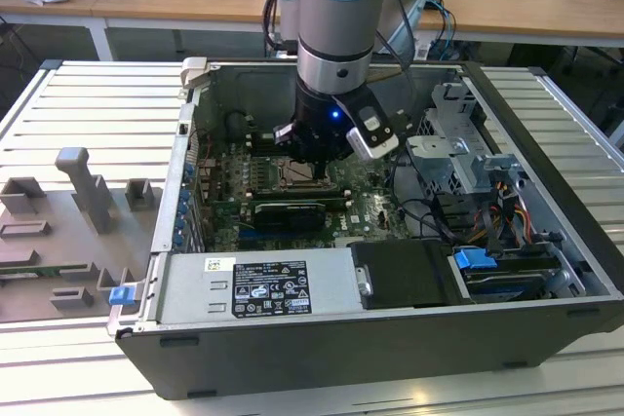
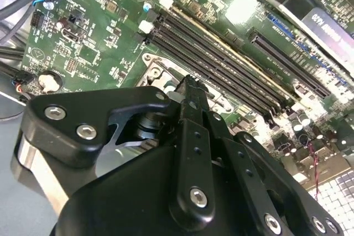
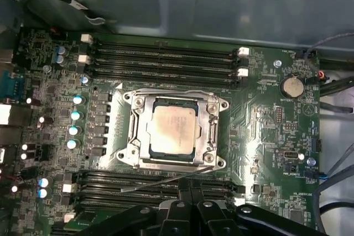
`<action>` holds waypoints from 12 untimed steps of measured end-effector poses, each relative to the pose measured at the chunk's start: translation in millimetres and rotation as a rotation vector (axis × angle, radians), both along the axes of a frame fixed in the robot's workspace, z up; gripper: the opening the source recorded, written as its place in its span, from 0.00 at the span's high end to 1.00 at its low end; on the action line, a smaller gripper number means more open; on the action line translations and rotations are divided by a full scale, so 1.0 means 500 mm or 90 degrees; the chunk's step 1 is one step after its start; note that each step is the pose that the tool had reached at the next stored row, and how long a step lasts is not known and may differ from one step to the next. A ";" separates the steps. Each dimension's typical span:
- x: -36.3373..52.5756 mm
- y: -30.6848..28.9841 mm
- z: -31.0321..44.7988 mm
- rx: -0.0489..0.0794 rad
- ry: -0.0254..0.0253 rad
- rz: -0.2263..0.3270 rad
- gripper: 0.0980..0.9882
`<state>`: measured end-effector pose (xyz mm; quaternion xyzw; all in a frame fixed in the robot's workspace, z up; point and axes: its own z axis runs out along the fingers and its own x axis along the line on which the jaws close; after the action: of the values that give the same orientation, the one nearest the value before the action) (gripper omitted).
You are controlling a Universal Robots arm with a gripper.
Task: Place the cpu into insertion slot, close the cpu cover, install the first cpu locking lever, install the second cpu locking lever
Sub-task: 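Install the second cpu locking lever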
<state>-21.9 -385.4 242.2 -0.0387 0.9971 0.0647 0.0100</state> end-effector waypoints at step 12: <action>-0.059 0.000 -0.033 0.003 0.0001 0.001 0.99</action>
<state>-51.5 -385.5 225.8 -0.0398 0.9969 0.0672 0.0100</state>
